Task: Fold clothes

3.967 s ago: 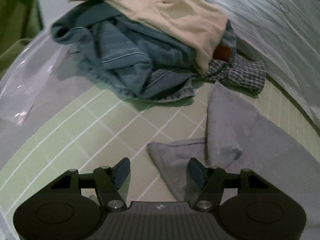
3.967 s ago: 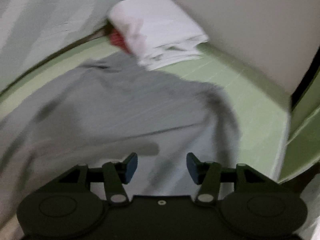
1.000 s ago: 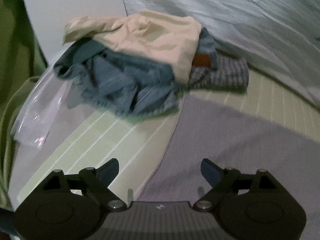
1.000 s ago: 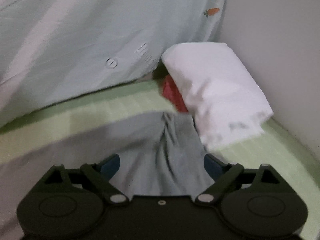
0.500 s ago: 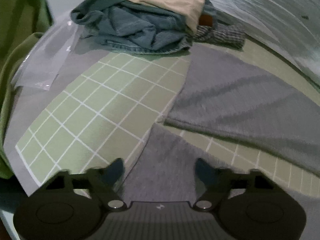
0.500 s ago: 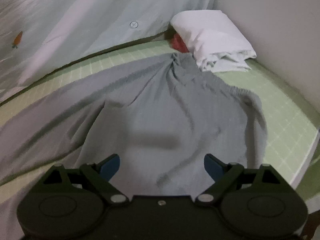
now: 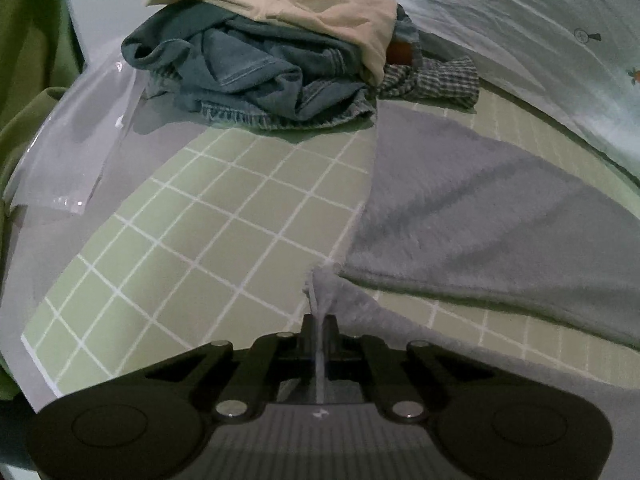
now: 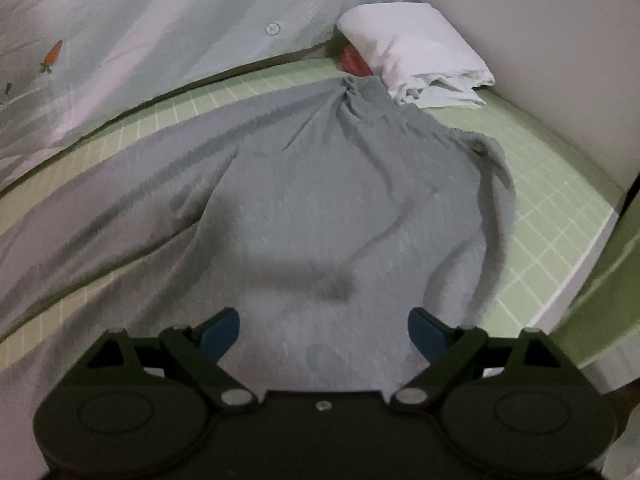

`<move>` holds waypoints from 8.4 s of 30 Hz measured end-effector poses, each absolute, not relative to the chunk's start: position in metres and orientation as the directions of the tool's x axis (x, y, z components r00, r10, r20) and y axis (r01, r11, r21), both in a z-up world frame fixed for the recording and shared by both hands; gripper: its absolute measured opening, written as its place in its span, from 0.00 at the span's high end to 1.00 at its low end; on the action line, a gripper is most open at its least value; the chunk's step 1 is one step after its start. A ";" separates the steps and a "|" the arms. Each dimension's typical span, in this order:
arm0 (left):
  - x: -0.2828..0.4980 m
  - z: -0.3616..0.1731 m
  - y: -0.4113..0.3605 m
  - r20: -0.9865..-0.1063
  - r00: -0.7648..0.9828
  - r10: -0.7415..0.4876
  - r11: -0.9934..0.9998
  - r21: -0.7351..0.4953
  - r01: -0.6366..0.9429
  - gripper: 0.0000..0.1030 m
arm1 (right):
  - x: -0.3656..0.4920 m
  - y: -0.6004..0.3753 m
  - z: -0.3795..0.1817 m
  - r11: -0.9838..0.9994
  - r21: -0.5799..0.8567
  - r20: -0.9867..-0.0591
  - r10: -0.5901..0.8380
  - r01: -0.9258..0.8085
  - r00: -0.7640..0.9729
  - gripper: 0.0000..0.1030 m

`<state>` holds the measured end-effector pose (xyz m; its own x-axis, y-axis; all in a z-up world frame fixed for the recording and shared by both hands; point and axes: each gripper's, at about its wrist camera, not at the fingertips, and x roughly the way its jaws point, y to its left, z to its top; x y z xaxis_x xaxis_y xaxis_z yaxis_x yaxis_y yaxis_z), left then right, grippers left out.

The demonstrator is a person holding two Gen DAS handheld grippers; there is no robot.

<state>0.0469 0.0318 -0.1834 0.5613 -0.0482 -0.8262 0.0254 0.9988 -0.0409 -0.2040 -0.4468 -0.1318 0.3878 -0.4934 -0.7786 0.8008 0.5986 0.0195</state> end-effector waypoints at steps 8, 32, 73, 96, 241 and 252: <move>0.095 -0.179 0.044 -0.807 0.589 -0.055 0.998 -0.063 0.007 0.96 | -0.215 -0.437 -0.130 0.580 0.003 -0.782 -0.506 0.815 0.364 0.11; 0.012 -0.159 0.045 -0.819 0.572 -0.050 0.976 -0.161 -0.145 0.29 | -0.239 -0.528 -0.150 0.491 0.129 -0.795 -0.469 0.862 0.385 0.11; -0.187 -0.192 -0.101 -0.749 0.547 -0.373 0.628 -0.638 -0.446 0.28 | -0.232 -0.739 -0.131 0.325 0.783 -0.563 0.008 0.531 0.826 0.99; -0.164 -0.199 -0.094 -0.706 0.620 -0.343 0.579 -0.678 -0.452 0.31 | -0.243 -0.740 -0.136 0.320 0.771 -0.581 0.002 0.550 0.814 0.99; 0.110 -0.182 -0.039 -0.826 0.562 -0.042 0.769 -0.386 -0.510 0.98 | -0.070 -0.670 -0.171 0.484 0.244 -0.859 -0.295 0.840 0.419 0.96; 0.038 -0.176 0.016 -0.820 0.571 -0.032 0.810 -0.357 -0.466 0.98 | -0.154 -0.659 -0.159 0.443 0.219 -0.845 -0.359 0.869 0.396 0.97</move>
<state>0.0384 0.0158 -0.1760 0.5715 -0.0321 -0.8200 -0.4661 0.8097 -0.3565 -0.1537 -0.6588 -0.1589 0.3964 -0.3587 -0.8451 0.8691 0.4434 0.2195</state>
